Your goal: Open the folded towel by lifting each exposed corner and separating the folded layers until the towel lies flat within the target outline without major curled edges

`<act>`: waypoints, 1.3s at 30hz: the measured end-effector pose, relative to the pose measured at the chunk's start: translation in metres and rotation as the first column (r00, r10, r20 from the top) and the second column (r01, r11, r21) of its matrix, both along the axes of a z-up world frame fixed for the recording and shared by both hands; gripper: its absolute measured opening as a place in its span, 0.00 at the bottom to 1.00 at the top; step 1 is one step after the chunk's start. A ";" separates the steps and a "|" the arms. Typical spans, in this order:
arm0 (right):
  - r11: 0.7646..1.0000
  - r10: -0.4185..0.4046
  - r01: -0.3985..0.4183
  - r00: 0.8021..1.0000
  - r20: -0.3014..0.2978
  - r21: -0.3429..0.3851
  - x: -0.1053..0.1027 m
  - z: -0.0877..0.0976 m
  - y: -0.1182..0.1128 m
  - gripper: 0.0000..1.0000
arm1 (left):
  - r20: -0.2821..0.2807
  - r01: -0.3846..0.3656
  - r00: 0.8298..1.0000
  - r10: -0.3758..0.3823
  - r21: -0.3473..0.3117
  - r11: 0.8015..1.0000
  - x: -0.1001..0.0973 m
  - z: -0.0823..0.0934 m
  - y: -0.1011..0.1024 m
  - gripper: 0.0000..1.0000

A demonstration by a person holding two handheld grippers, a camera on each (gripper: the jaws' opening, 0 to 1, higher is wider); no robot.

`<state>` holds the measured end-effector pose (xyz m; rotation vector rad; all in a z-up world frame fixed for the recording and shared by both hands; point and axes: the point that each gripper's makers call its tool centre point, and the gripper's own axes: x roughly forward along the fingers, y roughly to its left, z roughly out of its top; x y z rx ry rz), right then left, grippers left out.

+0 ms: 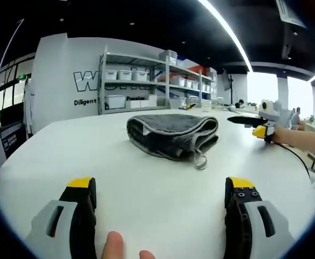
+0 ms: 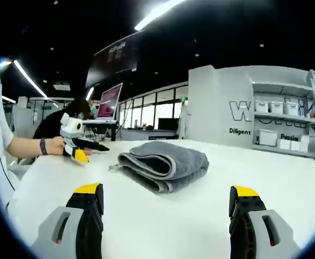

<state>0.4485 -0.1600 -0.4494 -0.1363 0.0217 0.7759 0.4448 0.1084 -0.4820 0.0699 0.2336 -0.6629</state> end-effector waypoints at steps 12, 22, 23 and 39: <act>0.978 0.090 -0.040 0.966 0.243 -0.204 0.058 0.011 -0.004 0.97 | -0.028 -0.038 0.999 0.037 -0.034 0.999 0.008 -0.001 0.006 0.98; 0.946 0.235 -0.131 0.908 0.347 -0.297 0.082 0.012 0.009 0.73 | -0.031 -0.037 0.999 0.036 -0.041 0.998 0.015 -0.003 0.011 0.98; 0.942 0.248 -0.139 0.901 0.355 -0.307 0.083 0.012 0.012 0.71 | -0.032 -0.038 0.999 0.036 -0.042 0.998 0.015 -0.003 0.011 0.98; 0.818 0.509 -0.307 0.781 0.362 -0.487 0.059 0.003 0.077 0.19 | -0.040 -0.041 0.998 0.040 -0.047 0.998 0.015 -0.003 0.013 0.97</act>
